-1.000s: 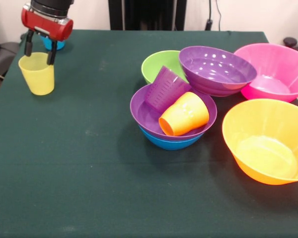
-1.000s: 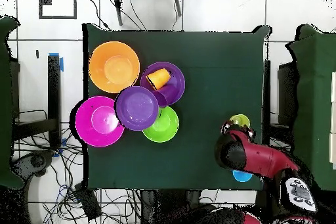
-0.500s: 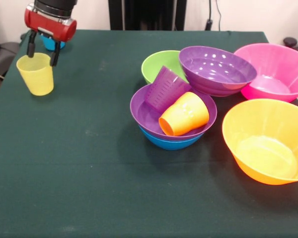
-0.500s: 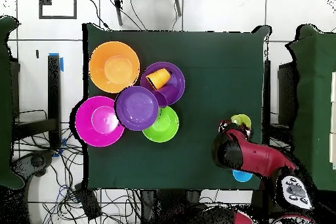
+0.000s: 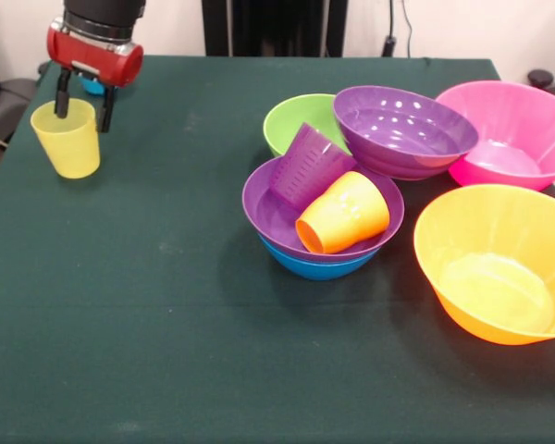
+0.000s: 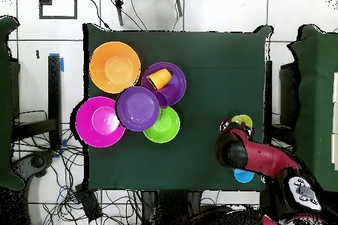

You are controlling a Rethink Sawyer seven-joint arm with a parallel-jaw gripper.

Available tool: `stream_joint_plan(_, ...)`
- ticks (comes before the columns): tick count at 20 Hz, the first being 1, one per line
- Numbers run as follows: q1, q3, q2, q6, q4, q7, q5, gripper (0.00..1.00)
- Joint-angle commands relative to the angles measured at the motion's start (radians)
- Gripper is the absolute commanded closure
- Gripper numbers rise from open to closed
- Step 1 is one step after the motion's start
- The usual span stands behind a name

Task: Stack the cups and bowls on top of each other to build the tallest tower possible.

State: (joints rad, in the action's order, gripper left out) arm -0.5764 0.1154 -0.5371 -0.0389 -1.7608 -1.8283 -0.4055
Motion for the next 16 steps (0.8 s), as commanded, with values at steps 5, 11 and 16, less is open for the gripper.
stream_joint_plan(5, 0.004, -0.137, 0.030, 0.020, -0.032, -0.119, 0.009, 0.00)
stream_joint_plan(11, -0.009, -0.156, 0.068, -0.013, -0.022, -0.125, 0.003, 0.00)
stream_joint_plan(16, -0.007, -0.139, 0.096, -0.045, 0.013, -0.116, -0.011, 0.00)
